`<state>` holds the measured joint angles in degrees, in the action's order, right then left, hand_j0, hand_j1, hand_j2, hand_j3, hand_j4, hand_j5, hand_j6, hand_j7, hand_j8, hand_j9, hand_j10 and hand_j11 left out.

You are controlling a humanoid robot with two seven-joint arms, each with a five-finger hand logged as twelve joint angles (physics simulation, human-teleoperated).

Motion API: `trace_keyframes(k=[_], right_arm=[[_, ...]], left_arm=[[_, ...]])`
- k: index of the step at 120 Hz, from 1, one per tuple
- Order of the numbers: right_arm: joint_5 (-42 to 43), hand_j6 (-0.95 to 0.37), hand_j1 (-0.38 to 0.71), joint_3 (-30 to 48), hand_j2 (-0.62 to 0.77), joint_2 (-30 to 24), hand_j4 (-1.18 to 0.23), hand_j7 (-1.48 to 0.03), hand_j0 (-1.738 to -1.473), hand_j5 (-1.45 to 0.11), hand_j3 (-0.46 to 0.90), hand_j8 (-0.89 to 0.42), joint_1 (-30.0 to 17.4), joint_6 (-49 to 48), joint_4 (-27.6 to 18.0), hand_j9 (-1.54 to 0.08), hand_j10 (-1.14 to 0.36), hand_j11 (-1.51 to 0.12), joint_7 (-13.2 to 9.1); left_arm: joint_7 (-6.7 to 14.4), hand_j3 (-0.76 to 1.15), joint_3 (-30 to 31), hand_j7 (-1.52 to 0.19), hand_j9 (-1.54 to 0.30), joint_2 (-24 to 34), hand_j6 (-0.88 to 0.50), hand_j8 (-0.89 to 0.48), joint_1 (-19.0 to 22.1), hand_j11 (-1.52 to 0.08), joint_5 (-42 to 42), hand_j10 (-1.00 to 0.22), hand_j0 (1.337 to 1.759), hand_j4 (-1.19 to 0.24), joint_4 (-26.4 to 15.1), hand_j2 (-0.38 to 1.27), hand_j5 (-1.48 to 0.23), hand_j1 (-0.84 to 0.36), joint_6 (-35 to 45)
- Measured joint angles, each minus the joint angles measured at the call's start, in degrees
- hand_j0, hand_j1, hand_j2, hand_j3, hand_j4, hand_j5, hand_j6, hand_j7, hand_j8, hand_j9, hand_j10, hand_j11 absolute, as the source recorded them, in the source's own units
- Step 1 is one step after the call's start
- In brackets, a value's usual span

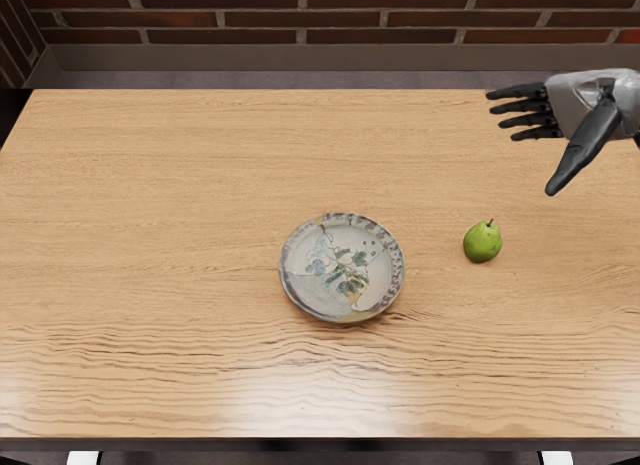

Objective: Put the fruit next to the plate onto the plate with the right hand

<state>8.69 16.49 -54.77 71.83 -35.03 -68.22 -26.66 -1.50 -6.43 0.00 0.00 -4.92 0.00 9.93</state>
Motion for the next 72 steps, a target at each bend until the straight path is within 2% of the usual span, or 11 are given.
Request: trace_keyframes(k=[25,40,56,62,72], right_arm=[[0.9,0.00,-0.35,0.0,0.00,2.0,0.00,0.00,-1.658,0.00,0.00,0.00,-0.1,0.0,-0.2,0.00,0.00,0.00,-1.3],[5.7,0.00,-0.35,0.2,0.00,6.1,0.00,0.00,-1.658,0.00,0.00,0.00,0.1,0.0,-0.2,0.00,0.00,0.00,-5.9],[13.2,0.00,-0.35,1.8,0.00,7.2,0.00,0.00,-1.658,0.00,0.00,0.00,0.0,0.0,-0.5,0.00,0.00,0.00,-7.7],[17.5,0.00,-0.35,2.1,0.00,7.1,0.00,0.00,-1.658,0.00,0.00,0.00,-0.5,0.0,-2.3,0.00,0.00,0.00,-7.9],[25.8,0.00,-0.35,2.2,0.00,6.4,0.00,0.00,-1.658,0.00,0.00,0.00,-1.7,3.1,-8.3,0.00,0.00,0.00,-8.2]], left_arm=[[0.0,0.00,0.0,0.00,0.00,0.0,0.00,0.00,0.0,0.00,0.0,0.00,1.658,0.00,0.0,0.00,0.00,0.35,0.0],[0.0,0.00,0.0,0.00,0.00,0.0,0.00,0.00,0.0,0.00,0.0,0.00,1.658,0.00,0.0,0.00,0.00,0.35,0.0],[0.0,0.00,0.0,0.00,0.00,0.0,0.00,0.00,0.0,0.00,0.0,0.00,1.658,0.00,0.0,0.00,0.00,0.35,0.0],[0.0,0.00,0.0,0.00,0.00,0.0,0.00,0.00,0.0,0.00,0.0,0.00,1.658,0.00,0.0,0.00,0.00,0.35,0.0],[0.0,0.00,0.0,0.00,0.00,0.0,0.00,0.00,0.0,0.00,0.0,0.00,1.658,0.00,0.0,0.00,0.00,0.35,0.0]])
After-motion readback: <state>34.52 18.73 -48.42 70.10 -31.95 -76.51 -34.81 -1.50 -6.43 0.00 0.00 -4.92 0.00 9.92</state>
